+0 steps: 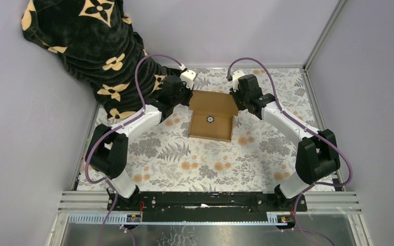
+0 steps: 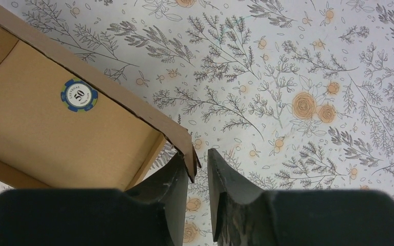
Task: Fold the paper box
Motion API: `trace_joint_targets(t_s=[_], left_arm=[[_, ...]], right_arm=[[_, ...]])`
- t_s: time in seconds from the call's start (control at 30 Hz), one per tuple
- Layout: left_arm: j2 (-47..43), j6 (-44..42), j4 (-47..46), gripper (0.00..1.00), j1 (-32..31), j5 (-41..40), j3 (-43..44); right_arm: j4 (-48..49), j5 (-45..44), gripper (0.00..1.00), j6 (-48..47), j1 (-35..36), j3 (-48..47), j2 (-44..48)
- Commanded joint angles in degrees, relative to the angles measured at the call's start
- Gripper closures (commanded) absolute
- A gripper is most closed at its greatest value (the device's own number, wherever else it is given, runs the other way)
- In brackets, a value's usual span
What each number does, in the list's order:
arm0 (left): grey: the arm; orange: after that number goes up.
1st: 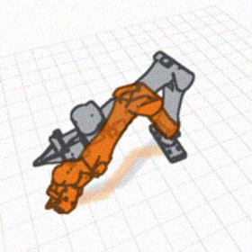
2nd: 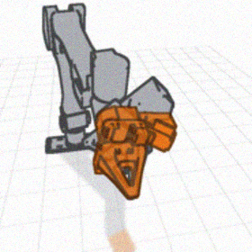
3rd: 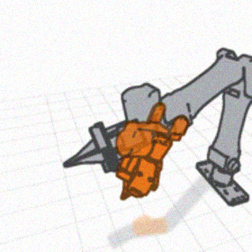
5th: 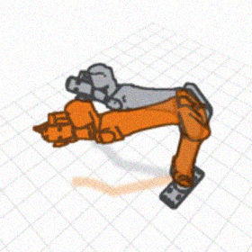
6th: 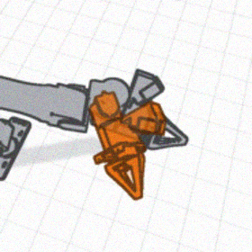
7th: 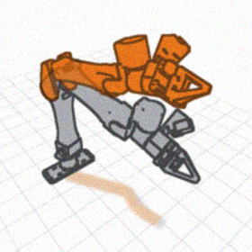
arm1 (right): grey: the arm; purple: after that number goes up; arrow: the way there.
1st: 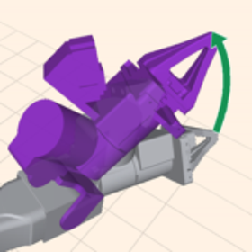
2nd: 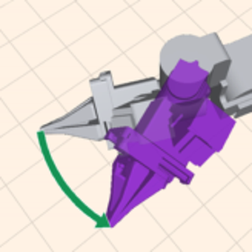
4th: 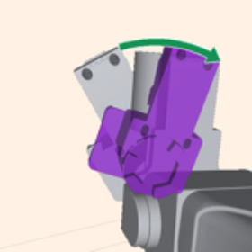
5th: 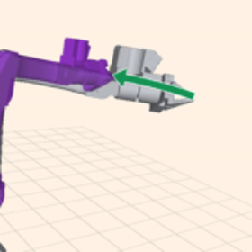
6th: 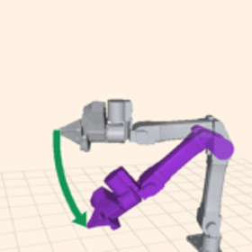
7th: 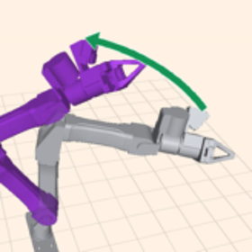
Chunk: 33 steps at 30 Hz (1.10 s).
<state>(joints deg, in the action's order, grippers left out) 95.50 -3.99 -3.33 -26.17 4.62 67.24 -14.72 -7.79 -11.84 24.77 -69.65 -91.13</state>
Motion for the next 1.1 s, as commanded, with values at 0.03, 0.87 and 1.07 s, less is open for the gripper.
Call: trace_joint_targets(t_s=[0.03, 0.87, 1.07], left_arm=[[1.6, -0.4, -2.7, 0.84, 0.5, 0.9, 1.9], [2.2, -0.8, -2.5, 0.9, 1.0, 0.6, 2.4], [2.5, -0.6, -2.6, 0.93, 1.0, 1.1, 2.7]], right_arm=[[0.9, 1.4, 0.73, -0.7, -0.6, -3.2, -0.6], [0.9, 1.8, 0.79, -0.4, -0.6, -3.7, -2.0], [0.6, 1.9, 0.83, -0.2, -0.6, -4.2, -2.4]])
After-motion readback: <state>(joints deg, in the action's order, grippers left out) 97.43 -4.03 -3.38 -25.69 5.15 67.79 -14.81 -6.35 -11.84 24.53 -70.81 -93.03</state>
